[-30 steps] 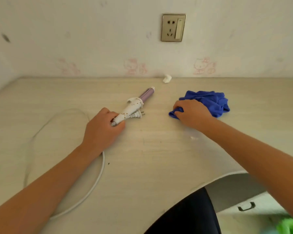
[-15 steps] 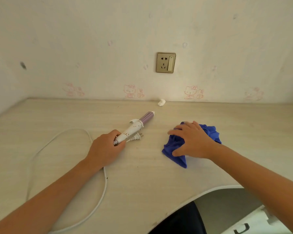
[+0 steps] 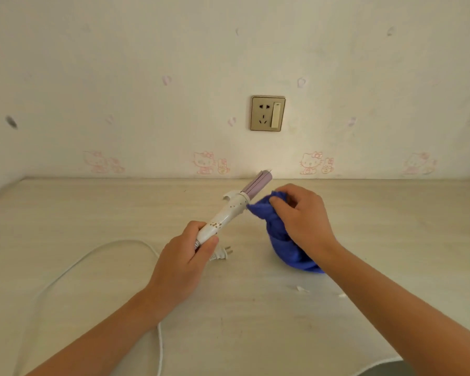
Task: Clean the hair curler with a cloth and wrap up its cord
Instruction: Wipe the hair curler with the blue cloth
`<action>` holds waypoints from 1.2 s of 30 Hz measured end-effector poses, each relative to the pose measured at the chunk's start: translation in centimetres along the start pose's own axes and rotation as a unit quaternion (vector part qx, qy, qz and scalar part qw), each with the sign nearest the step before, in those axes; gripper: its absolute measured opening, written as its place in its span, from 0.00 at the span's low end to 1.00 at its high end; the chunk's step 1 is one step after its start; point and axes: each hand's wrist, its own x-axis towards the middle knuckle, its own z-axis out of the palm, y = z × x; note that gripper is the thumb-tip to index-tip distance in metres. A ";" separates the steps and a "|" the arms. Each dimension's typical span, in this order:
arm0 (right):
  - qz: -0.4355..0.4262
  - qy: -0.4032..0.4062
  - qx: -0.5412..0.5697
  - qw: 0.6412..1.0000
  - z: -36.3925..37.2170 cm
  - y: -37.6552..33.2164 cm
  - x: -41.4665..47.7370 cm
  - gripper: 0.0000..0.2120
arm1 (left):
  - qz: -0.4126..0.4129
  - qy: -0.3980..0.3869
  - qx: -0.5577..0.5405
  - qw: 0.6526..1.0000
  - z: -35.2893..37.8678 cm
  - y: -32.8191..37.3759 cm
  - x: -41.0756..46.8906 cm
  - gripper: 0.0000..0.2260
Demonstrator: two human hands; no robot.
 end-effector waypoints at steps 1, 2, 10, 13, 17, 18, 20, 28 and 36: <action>0.001 0.018 0.030 0.999 0.6 -0.3 0.4 0.07 | 0.002 0.006 0.002 1.000 0.4 0.0 0.5 0.01; 0.004 0.031 0.055 0.998 1.4 -0.4 0.8 0.07 | 0.001 0.010 0.002 1.000 0.8 0.1 0.9 0.02; 0.028 0.051 0.108 0.992 6.0 1.1 3.9 0.06 | -0.024 0.007 -0.085 0.996 3.6 -0.9 3.0 0.11; 0.014 0.043 0.113 0.993 6.0 1.0 4.1 0.07 | -0.033 0.001 -0.130 0.991 3.7 -0.4 2.9 0.14; -0.015 -0.012 0.138 0.990 6.1 1.0 4.2 0.08 | -0.053 0.005 -0.200 0.978 4.2 -0.3 3.4 0.12; -0.023 -0.038 0.146 0.988 6.1 1.1 4.2 0.08 | -0.062 0.006 -0.211 0.976 4.2 -0.4 3.7 0.11; -0.055 -0.084 0.139 0.985 5.9 1.4 4.1 0.14 | -0.071 0.002 -0.231 0.970 4.2 -0.5 3.8 0.10; -0.056 -0.033 0.081 0.995 6.5 1.5 3.4 0.16 | -0.047 -0.043 -0.275 0.959 3.7 -0.1 3.3 0.10; -0.168 -0.145 0.104 0.970 7.2 -0.1 1.0 0.10 | -0.038 -0.061 -0.332 0.940 3.7 0.9 3.2 0.15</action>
